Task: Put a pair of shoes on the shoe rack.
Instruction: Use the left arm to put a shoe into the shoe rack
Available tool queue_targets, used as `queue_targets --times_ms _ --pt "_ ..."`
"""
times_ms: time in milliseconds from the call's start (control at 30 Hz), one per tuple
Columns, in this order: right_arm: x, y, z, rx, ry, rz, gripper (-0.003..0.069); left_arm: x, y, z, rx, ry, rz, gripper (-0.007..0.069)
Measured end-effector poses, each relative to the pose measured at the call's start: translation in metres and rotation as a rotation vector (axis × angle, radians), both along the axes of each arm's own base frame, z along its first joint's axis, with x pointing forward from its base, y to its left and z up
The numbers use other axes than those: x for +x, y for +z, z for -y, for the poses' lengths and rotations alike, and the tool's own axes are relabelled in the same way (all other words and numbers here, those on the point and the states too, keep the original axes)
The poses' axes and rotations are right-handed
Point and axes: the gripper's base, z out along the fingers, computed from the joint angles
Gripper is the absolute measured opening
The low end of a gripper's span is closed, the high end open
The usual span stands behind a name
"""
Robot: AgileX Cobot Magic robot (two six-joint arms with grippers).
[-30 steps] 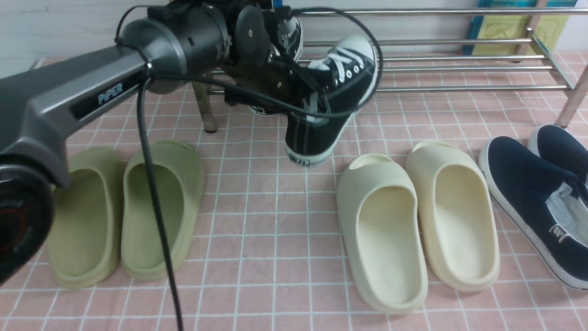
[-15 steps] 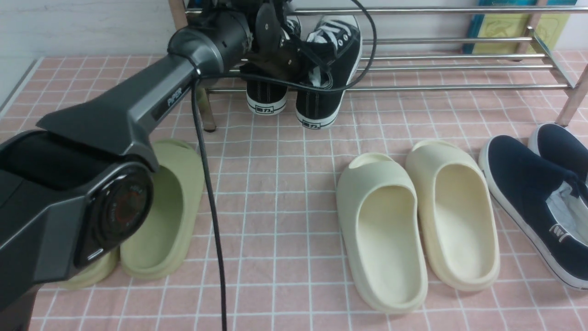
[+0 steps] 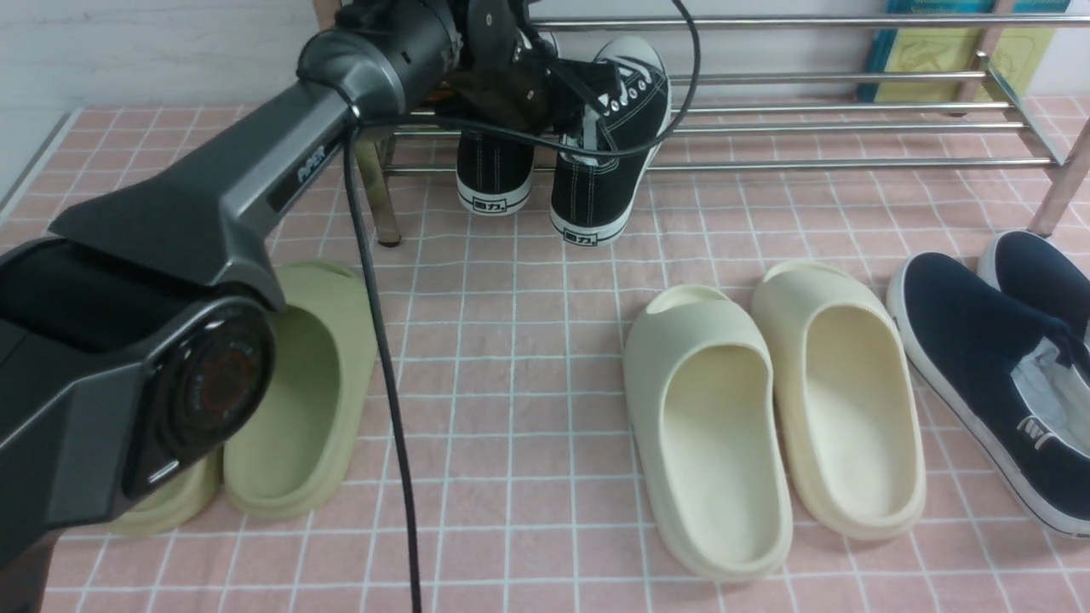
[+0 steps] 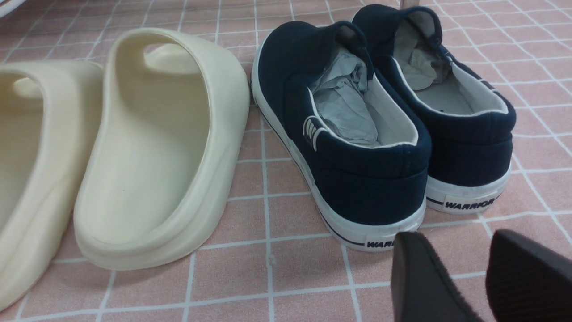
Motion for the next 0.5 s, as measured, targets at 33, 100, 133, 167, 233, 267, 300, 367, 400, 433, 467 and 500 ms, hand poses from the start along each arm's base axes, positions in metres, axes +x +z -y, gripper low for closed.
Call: queue_targets --times_ms 33,100,133,167,233,267,300,367,400,433,467,500 --pt "0.000 0.000 0.000 0.000 0.000 0.000 0.0240 -0.006 0.011 -0.003 0.029 -0.023 -0.003 0.0353" --pt "0.000 0.000 0.000 0.000 0.000 0.000 0.0240 -0.019 0.031 -0.009 0.107 -0.086 -0.019 0.0354" --pt "0.000 0.000 0.000 0.000 0.000 0.000 0.0240 -0.025 0.037 -0.012 0.144 -0.116 -0.036 0.0344" --pt "0.000 0.000 0.000 0.000 0.000 0.000 0.0240 -0.027 0.041 -0.013 0.150 -0.121 -0.034 0.0342" --pt "0.000 0.000 0.000 0.000 0.000 0.000 0.0240 -0.041 0.051 -0.018 0.223 -0.185 -0.090 0.0290" --pt "0.000 0.000 0.000 0.000 0.000 0.000 0.0240 -0.048 0.055 -0.021 0.251 -0.219 -0.125 0.0246" --pt "0.000 0.000 0.000 0.000 0.000 0.000 0.0240 -0.051 0.051 -0.021 0.266 -0.247 -0.157 0.0204" --pt "0.000 0.000 0.000 0.000 0.000 0.000 0.0240 -0.054 0.039 -0.019 0.270 -0.301 -0.211 0.0112" --pt "0.000 0.000 0.000 0.000 0.000 0.000 0.0240 -0.055 0.031 -0.017 0.269 -0.326 -0.239 0.0076" --pt "0.000 0.000 0.000 0.000 0.000 0.000 0.0240 -0.055 0.018 -0.014 0.261 -0.352 -0.276 0.0042" --pt "0.000 0.000 0.000 0.000 0.000 0.000 0.0240 -0.054 0.005 -0.011 0.248 -0.373 -0.314 0.0022" --pt "0.000 0.000 0.000 0.000 0.000 0.000 0.0240 -0.053 -0.001 -0.010 0.247 -0.377 -0.327 0.0018"
